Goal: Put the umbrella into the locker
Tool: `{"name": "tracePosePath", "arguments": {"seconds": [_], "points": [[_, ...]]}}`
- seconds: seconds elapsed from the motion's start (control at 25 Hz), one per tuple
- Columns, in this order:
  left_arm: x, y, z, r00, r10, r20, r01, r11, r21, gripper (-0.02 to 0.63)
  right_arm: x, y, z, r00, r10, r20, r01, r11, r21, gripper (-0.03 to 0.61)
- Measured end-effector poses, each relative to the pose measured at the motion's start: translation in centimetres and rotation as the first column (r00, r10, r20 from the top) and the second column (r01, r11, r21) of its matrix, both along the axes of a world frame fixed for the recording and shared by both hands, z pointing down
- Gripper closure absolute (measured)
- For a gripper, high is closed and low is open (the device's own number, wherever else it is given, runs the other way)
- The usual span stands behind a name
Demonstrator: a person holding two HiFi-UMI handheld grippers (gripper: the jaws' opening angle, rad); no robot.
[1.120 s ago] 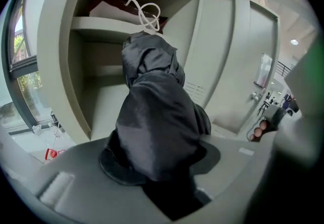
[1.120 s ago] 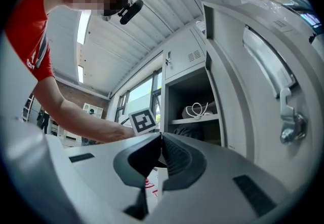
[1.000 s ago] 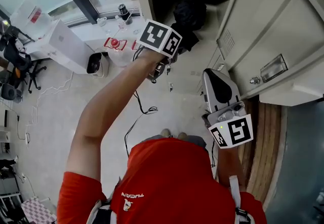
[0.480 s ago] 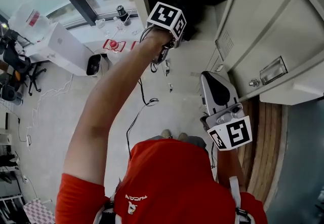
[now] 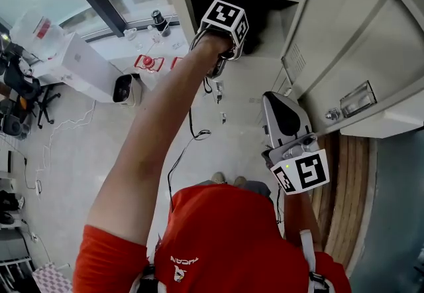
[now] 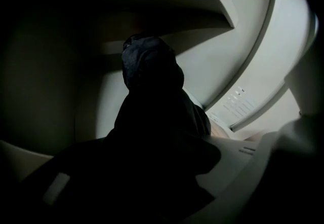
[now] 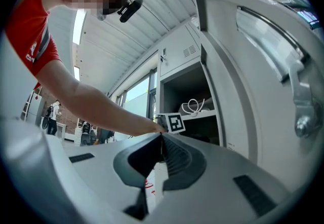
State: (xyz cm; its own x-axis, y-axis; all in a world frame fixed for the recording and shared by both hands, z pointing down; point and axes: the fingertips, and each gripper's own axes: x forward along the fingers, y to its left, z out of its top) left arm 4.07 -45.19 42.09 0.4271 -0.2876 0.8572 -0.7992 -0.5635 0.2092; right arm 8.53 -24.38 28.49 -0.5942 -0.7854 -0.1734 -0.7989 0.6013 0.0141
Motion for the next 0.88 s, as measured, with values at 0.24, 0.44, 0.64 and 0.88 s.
{"name": "tracePosePath", "arguments": {"seconds": [0.24, 0.44, 0.64, 0.88], "points": [[-0.5, -1.0, 0.9, 1.000, -0.021, -0.006, 0.021, 0.999, -0.032, 0.411, -0.4, -3.2, -0.2, 0.999, 0.034, -0.024, -0.034, 0.999, -0.007, 0.575], [-0.2, -2.1, 0.9, 0.999, -0.034, -0.027, 0.032, 0.998, -0.045, 0.407, -2.0, -4.5, 0.5, 1.000, 0.008, -0.030, -0.008, 1.000, -0.029, 0.575], [-0.3, -2.6, 2.1, 1.000, -0.017, 0.017, 0.018, 0.999, -0.047, 0.390, -2.1, -4.9, 1.1, 1.000, -0.002, -0.014, 0.002, 0.999, -0.041, 0.575], [0.5, -2.9, 2.2, 0.998, 0.055, 0.014, -0.054, 0.998, -0.025, 0.294, -2.0, -5.0, 1.4, 1.000, -0.007, 0.002, 0.007, 0.999, -0.042, 0.575]]}}
